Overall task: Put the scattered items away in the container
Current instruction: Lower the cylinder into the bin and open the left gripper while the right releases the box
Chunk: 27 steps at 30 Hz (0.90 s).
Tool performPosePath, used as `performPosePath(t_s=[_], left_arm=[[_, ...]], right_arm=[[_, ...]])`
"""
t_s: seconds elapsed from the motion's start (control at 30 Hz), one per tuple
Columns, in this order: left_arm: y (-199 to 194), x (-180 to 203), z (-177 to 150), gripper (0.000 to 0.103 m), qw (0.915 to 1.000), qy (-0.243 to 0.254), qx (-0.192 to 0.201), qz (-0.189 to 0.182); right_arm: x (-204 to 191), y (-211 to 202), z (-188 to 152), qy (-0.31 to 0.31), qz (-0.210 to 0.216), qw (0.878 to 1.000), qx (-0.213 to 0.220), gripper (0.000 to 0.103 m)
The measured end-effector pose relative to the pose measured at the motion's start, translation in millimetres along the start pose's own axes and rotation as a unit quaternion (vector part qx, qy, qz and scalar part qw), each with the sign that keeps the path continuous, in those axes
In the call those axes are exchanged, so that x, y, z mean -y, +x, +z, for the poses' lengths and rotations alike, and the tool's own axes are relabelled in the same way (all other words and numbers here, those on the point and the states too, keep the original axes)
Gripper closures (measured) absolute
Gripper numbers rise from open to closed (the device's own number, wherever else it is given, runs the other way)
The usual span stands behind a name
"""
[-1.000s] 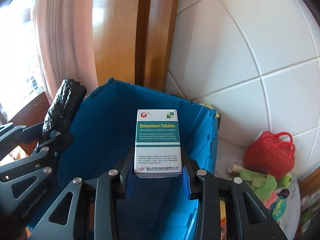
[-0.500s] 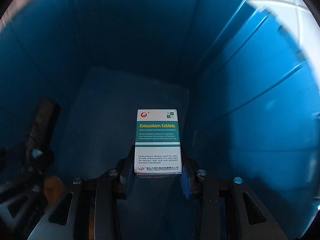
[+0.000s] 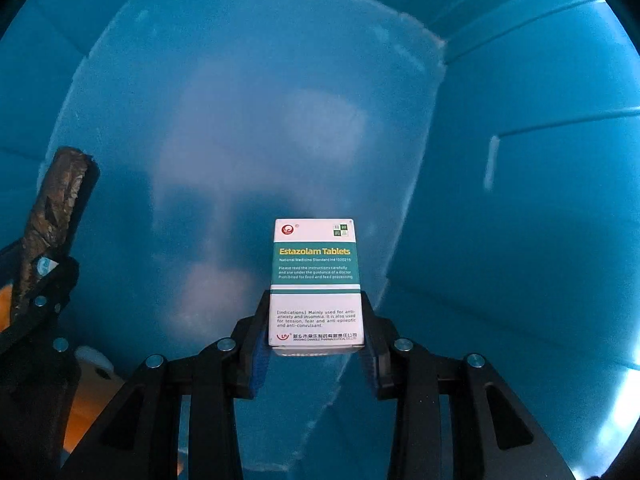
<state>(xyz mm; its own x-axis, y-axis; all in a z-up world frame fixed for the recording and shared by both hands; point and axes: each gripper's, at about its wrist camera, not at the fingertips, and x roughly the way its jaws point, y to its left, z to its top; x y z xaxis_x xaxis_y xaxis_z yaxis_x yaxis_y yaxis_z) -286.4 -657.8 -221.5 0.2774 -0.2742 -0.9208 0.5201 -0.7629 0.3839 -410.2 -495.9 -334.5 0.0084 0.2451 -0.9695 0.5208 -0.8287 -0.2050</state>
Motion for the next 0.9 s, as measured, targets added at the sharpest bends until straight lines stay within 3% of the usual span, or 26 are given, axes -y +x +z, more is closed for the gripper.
performPosePath(t_s=[0.27, 0.37, 0.47, 0.53, 0.6, 0.77, 0.83, 0.9], left_arm=[[9.3, -6.6, 4.8, 0.069, 0.9999, -0.009, -0.011, -0.007], [2.5, -4.6, 6.5, 0.069, 0.9995, 0.029, 0.010, 0.010], [-9.5, -4.5, 6.7, 0.069, 0.9992, 0.031, 0.026, 0.006], [-20.5, -5.7, 8.0, 0.069, 0.9983, 0.040, 0.042, 0.005], [-35.3, -7.9, 8.1, 0.069, 0.9968, 0.048, 0.063, 0.006], [-90.3, -6.5, -0.7, 0.069, 0.9882, 0.072, 0.135, -0.008], [-113.2, -10.9, -7.6, 0.069, 0.9726, 0.144, 0.182, -0.016], [-139.9, -11.7, -11.6, 0.069, 0.9657, 0.143, 0.215, -0.026]], right_arm=[[-1.7, 11.2, -10.5, -0.008, 0.001, 1.000, -0.019, 0.065], [0.8, 9.5, -15.2, -0.005, 0.000, 1.000, -0.018, 0.065], [4.2, 4.2, -20.1, -0.003, -0.005, 1.000, -0.012, 0.053], [7.3, -1.6, -23.5, -0.001, -0.006, 1.000, -0.005, 0.036], [10.6, -10.3, -27.1, 0.002, -0.008, 1.000, 0.003, 0.035], [19.8, -44.0, -38.7, 0.011, -0.009, 0.999, 0.032, 0.035], [25.7, -59.1, -46.7, 0.015, -0.007, 0.999, 0.044, 0.035], [9.6, -84.5, -36.6, 0.018, -0.003, 0.998, 0.059, 0.035]])
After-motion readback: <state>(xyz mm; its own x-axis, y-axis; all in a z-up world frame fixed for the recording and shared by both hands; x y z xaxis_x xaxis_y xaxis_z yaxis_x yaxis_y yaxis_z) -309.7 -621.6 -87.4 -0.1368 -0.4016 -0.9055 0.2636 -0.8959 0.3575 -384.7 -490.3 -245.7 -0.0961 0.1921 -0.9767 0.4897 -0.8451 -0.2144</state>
